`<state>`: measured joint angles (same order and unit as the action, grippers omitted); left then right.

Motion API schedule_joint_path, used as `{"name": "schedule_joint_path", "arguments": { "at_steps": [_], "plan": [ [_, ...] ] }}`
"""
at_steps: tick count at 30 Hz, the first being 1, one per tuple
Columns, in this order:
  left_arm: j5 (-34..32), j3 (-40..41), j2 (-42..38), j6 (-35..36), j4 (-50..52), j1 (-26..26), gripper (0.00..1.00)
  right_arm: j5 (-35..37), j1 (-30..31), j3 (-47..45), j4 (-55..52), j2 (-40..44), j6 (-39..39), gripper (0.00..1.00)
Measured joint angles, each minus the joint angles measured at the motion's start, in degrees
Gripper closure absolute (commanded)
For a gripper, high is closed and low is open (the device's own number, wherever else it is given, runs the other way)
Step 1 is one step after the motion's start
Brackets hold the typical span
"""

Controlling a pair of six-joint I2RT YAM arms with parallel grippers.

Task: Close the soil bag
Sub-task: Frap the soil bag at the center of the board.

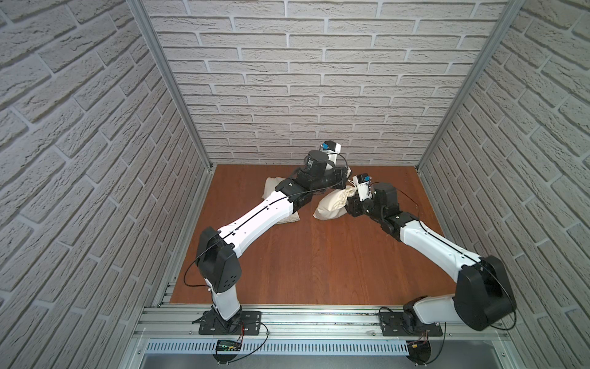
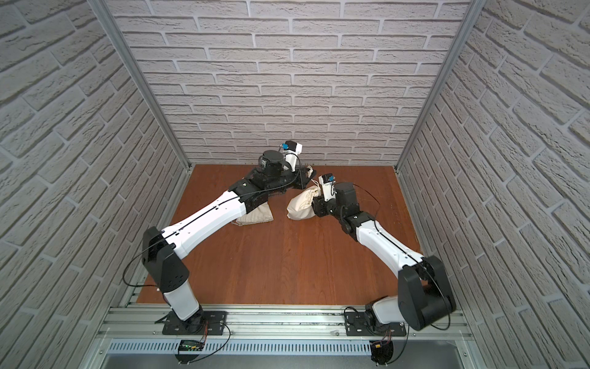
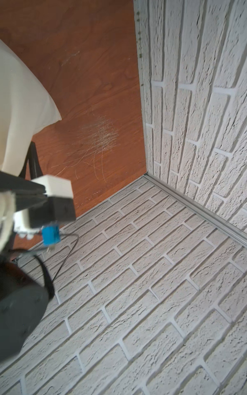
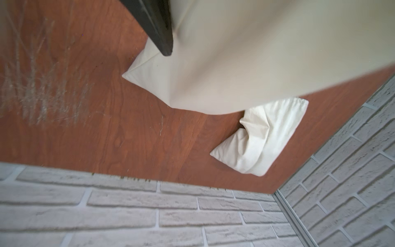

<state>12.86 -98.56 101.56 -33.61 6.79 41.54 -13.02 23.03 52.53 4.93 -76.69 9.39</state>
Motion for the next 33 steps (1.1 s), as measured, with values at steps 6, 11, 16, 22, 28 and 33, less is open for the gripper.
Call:
{"name": "schedule_joint_path", "arguments": {
  "at_steps": [6,11,16,22,28,33],
  "plan": [
    [0.68,-5.14,1.33,-0.02,-0.31,0.72,1.0,1.55,0.74,-3.56,1.53,12.11,0.68,0.29],
    [0.74,-7.65,1.36,0.07,-0.48,1.09,1.0,2.23,1.11,-4.42,1.95,14.49,2.03,0.3],
    [0.72,-7.85,1.84,0.07,-0.37,1.27,1.0,4.35,2.4,-3.72,3.02,13.81,4.07,0.38],
    [0.72,-7.98,2.19,0.07,0.04,1.62,1.0,7.74,3.1,0.04,3.96,11.19,5.57,0.55],
    [0.68,-8.28,2.19,0.07,0.0,1.68,1.0,12.68,3.28,1.79,4.87,8.37,6.1,0.82],
    [0.17,-7.48,2.16,-0.37,0.13,1.7,1.0,15.32,3.43,2.64,10.16,1.88,5.27,0.87]
  ]
}}
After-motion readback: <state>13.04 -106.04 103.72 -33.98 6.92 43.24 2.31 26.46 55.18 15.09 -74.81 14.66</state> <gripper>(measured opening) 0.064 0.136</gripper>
